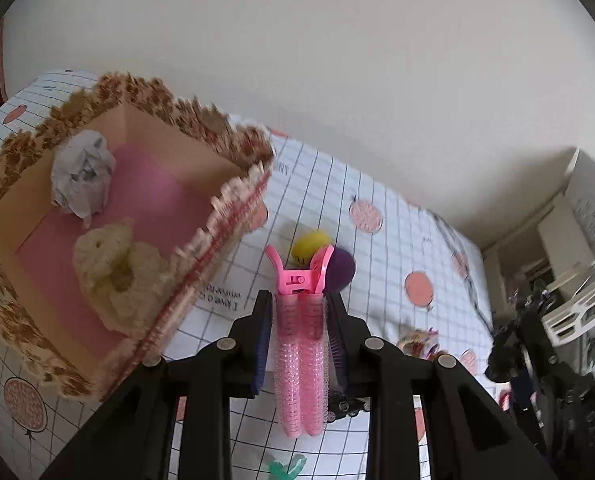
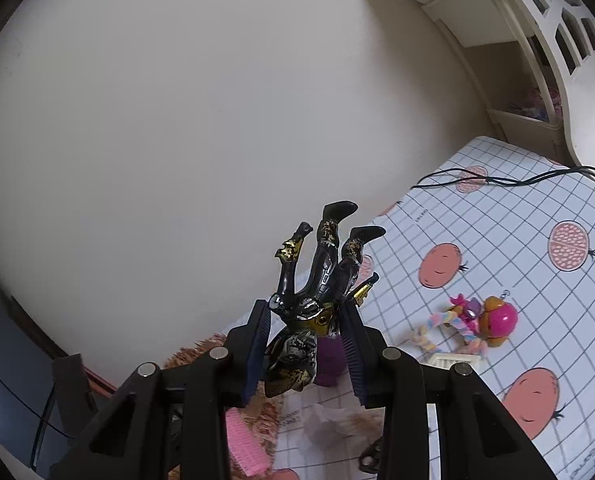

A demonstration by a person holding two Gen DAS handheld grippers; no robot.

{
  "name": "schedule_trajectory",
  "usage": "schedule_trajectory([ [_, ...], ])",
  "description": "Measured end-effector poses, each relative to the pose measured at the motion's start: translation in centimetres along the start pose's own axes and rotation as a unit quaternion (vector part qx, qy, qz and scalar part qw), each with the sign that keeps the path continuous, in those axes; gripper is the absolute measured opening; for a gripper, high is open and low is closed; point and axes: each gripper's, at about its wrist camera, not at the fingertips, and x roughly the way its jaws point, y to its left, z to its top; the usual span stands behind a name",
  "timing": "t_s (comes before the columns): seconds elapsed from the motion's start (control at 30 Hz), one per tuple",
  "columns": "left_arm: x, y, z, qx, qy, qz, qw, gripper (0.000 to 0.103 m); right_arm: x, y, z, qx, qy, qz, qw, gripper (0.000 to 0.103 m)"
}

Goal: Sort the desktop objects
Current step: 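Lift the roller and figure and carry both over the pink box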

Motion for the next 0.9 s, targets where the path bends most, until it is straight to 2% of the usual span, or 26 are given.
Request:
schedule_trajectory([
  [0.3, -5.2, 3.6, 2.7, -0.044, -0.078, -0.027, 0.9956, 0.028, 0.8, 3.3, -1.3, -0.034, 0.015, 0.018, 0.999, 0.038],
  [0.57, -6.9, 9.1, 3.8, -0.104, -0.104, 0.012, 0.9891, 0.028, 3.5, 8.1, -4.5, -0.086, 0.064, 0.06, 0.992, 0.038],
  [0.73, -7.9, 12.0, 3.9, -0.148, -0.12, 0.033, 0.9812, 0.028, 5.0, 10.9, -6.6, -0.097, 0.097, 0.097, 0.986, 0.038],
  [0.9, -8.6, 13.9, 3.9, -0.174, -0.133, 0.05, 0.9744, 0.028, 5.7, 13.9, -8.8, -0.14, 0.117, 0.116, 0.976, 0.038],
])
